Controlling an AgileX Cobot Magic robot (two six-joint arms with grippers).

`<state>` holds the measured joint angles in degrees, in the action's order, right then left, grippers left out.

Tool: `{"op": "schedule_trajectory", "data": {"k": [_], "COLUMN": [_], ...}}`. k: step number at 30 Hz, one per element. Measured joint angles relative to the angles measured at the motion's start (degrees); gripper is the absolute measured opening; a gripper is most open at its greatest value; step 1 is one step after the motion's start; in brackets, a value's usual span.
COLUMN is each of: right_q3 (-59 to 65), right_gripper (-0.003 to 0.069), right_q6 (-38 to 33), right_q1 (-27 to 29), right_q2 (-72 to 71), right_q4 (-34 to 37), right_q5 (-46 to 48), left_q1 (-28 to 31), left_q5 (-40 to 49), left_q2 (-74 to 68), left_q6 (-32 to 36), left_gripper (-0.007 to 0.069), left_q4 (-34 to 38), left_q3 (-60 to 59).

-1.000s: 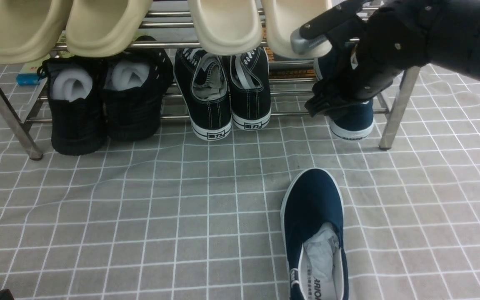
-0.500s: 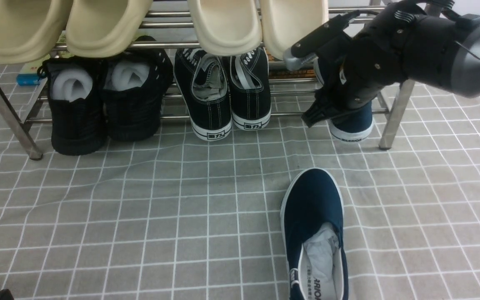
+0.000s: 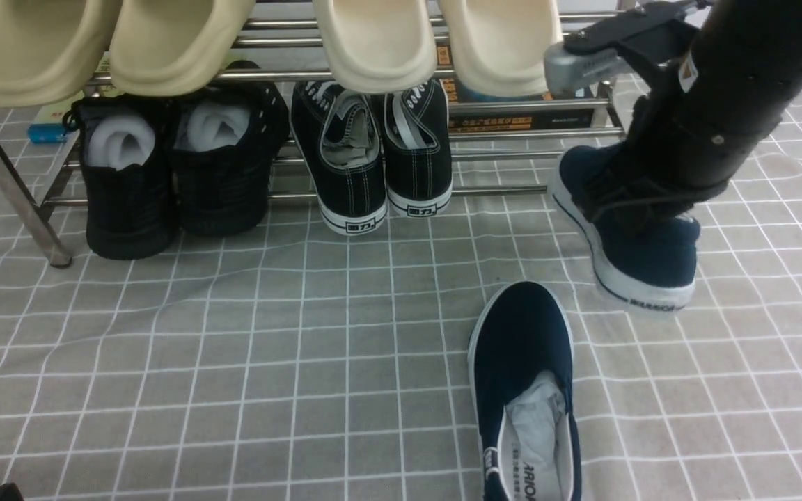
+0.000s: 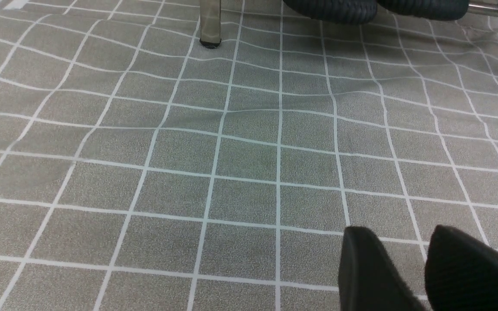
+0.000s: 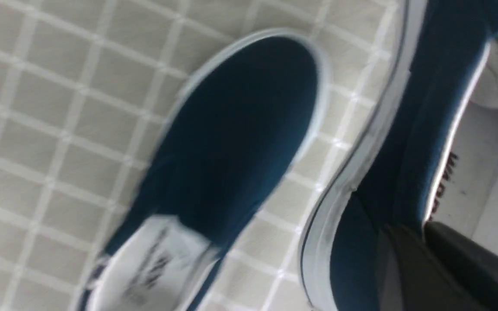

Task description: Take the shoes off the shelf with your hand from the grey coffee tablecloth.

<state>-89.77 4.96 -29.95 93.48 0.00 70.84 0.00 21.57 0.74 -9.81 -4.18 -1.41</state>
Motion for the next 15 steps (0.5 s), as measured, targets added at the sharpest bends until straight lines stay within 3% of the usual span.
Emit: {"op": "schedule_trajectory", "data": {"k": [3, 15], "right_q3": [4.6, 18.95], "right_gripper": [0.0038, 0.0038], "right_q6": [-1.68, -2.53], "right_q1": [0.0, 0.0], "right_q2": [-1.2, -1.49], "right_q4": [3.55, 5.61], "right_q5": [-0.16, -1.97], "left_q1": [0.0, 0.0], "left_q5": [0.0, 0.0], "left_q2": [0.0, 0.0], "left_q6": [0.0, 0.0], "left_gripper": [0.0242, 0.0242], "left_q4": [0.0, 0.0], "left_q3": [0.0, 0.0]}}
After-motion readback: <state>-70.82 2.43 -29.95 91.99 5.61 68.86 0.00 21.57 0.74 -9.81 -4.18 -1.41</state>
